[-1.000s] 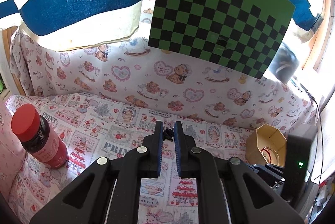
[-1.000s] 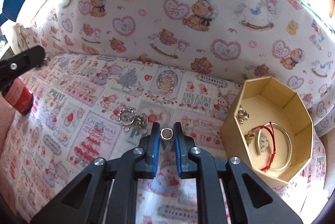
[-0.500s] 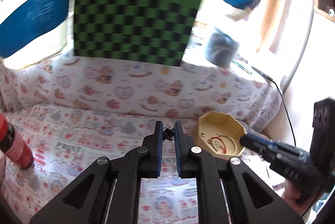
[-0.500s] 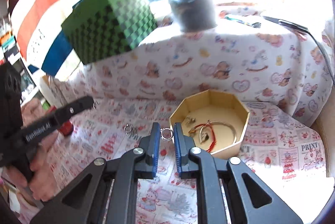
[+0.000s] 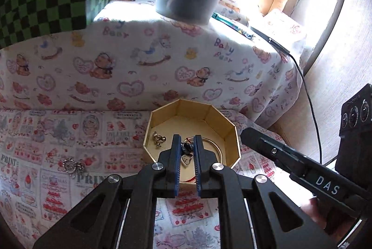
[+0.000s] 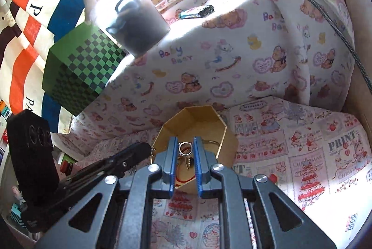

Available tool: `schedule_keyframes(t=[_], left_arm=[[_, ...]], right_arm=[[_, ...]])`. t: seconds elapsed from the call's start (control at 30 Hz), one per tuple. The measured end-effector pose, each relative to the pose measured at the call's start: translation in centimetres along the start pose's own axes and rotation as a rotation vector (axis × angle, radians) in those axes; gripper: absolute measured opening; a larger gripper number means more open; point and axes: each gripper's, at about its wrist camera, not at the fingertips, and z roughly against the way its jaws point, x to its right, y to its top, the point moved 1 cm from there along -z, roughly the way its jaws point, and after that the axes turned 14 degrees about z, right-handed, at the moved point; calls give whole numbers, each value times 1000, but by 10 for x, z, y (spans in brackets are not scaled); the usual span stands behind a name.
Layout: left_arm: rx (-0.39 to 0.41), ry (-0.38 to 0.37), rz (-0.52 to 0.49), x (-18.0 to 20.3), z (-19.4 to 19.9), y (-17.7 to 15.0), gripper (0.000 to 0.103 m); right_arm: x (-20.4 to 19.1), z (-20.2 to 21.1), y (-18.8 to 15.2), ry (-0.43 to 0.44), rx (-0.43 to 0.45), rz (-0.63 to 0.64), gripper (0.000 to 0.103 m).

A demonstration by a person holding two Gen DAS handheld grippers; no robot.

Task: Organize jewelry
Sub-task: 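Carry the ring and charm over the beige octagonal box with both tools, then open both tools to drop the ring and charm into the box, then move the open left tool to the silver keyring on the cloth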

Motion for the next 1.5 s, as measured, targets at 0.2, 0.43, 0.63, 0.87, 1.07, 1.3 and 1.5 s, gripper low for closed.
schedule_keyframes(t=[0.2,0.43,0.63,0.87,1.07,1.3,1.5], left_arm=[[-34,-27,2,-5,-18,-8,9],[3,-46,-19,-6,-8,-6,10],[118,55,-93,-13,32,-5,18],[259,90,-109,-43,97,0,46],[313,122,-52,-84,116,4,61],[232,195,64,-135,83,8,72],[193,303,148,-173,54,13,73]], right_arm=[[4,-10,-3,11,-35,-12,13],[2,-5,-3,-47,-3,15,25],[-3,0,-2,-117,10,33,36],[-37,6,-7,-147,46,140,47],[-61,-6,-18,-192,32,213,52],[-63,-20,-27,-219,25,209,64],[-59,-22,-31,-271,73,186,87]])
